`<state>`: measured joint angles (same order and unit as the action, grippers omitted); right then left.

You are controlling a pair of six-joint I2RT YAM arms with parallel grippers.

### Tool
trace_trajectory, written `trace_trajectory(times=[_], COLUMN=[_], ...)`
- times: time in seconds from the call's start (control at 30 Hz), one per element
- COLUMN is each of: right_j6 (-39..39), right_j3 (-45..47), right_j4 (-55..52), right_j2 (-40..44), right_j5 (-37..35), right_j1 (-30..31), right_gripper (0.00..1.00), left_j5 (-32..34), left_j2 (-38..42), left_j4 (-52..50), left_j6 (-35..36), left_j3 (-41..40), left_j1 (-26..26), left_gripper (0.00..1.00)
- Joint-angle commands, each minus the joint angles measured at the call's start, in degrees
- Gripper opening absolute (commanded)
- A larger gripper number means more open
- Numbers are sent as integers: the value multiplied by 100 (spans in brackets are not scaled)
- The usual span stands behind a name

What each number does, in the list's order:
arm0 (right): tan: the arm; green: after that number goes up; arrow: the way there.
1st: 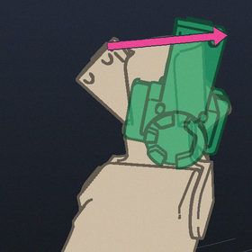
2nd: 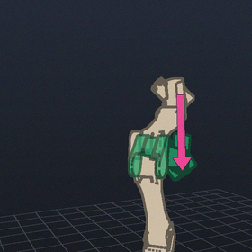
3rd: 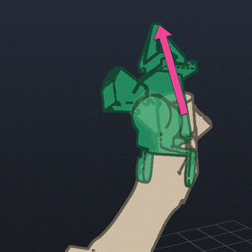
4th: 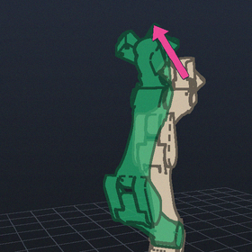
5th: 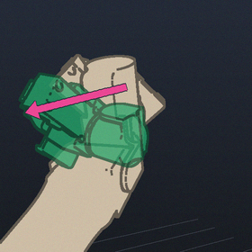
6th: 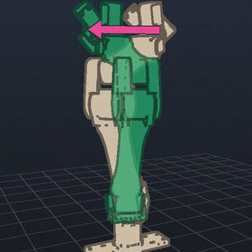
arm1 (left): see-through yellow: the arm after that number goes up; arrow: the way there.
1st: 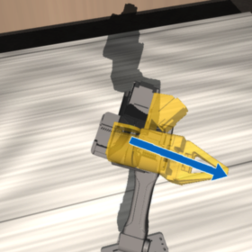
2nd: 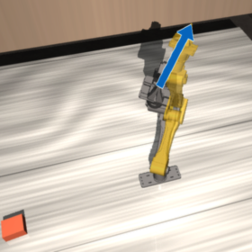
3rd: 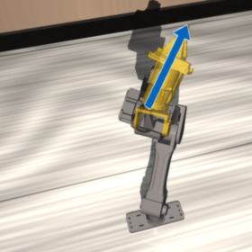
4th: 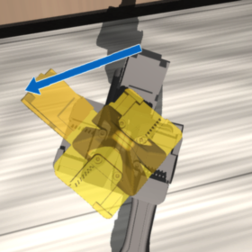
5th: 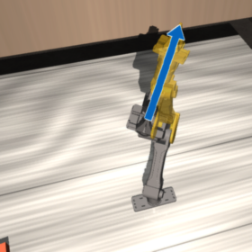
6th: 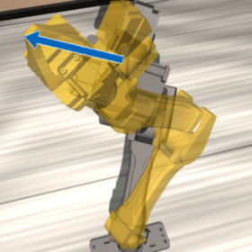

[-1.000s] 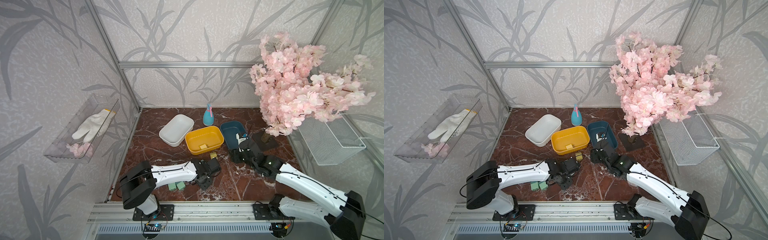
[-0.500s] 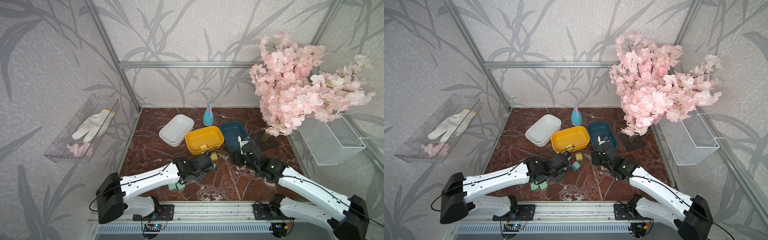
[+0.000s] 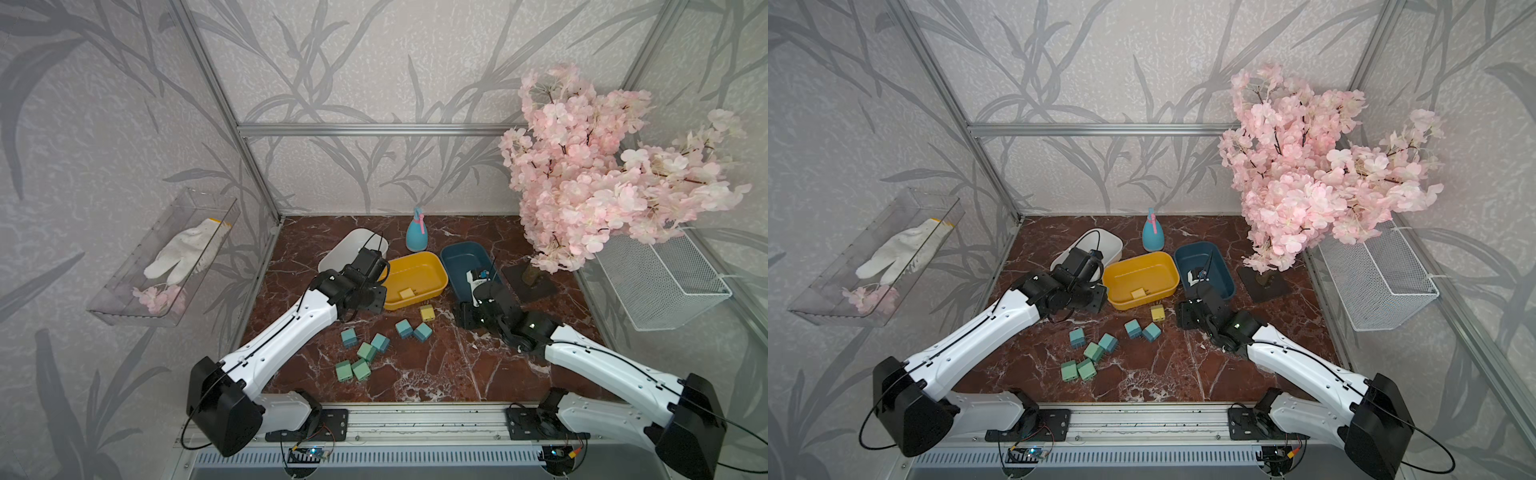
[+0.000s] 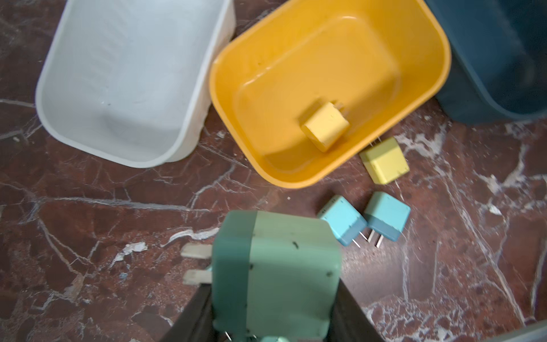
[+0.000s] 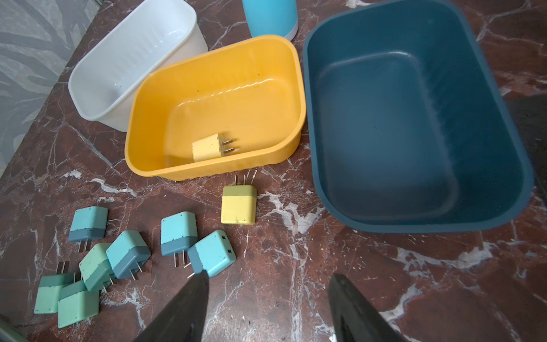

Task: Place the plugs by color into the storage box
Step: Place the plug in the storage box.

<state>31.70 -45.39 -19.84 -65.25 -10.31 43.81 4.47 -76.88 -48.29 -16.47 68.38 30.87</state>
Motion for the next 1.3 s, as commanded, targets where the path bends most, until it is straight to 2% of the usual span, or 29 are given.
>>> trace_trajectory(times=[0.0, 0.2, 0.37, 0.57, 0.73, 0.83, 0.93, 0.97, 1.1, 1.27], right_j6=[-11, -85, -44, 3, -49, -171, -347, -364, -290, -208], right_j3=[-382, -541, -524, -627, -671, -826, -1102, -1183, -1160, -1108], right_j4=[30, 207, 404, 541, 645, 536, 203, 94, 195, 334], right_j2=[-340, -650, -806, -1087, -1269, -1534, -1863, -1955, -2079, -2070], right_j5=[285, 442, 452, 624, 729, 696, 634, 714, 820, 804], right_j1=[20, 33, 40, 37, 73, 178, 327, 343, 406, 435], right_gripper=[69, 69, 69, 70, 69, 65, 65, 65, 65, 65], left_j5=[-144, -492, -697, 3, -101, -63, -135, -135, -157, -263], left_j2=[-322, -939, -1571, -2734, -3282, -3625, -3898, -3969, -4178, -4377], left_j4=[205, 407, 634, 358, 467, 363, 261, 250, 259, 232], left_j6=[339, 476, 231, 223, 144, 107, 143, 153, 141, 101], left_j3=[406, 885, 1249, 1904, 2228, 2541, 2769, 2807, 2912, 2953], left_j1=[-603, -1504, -2064, -2163, -2268, -2265, -2279, -2278, -2303, -2303], left_gripper=[0, 0, 0, 0, 0, 0, 11, 11, 24, 28])
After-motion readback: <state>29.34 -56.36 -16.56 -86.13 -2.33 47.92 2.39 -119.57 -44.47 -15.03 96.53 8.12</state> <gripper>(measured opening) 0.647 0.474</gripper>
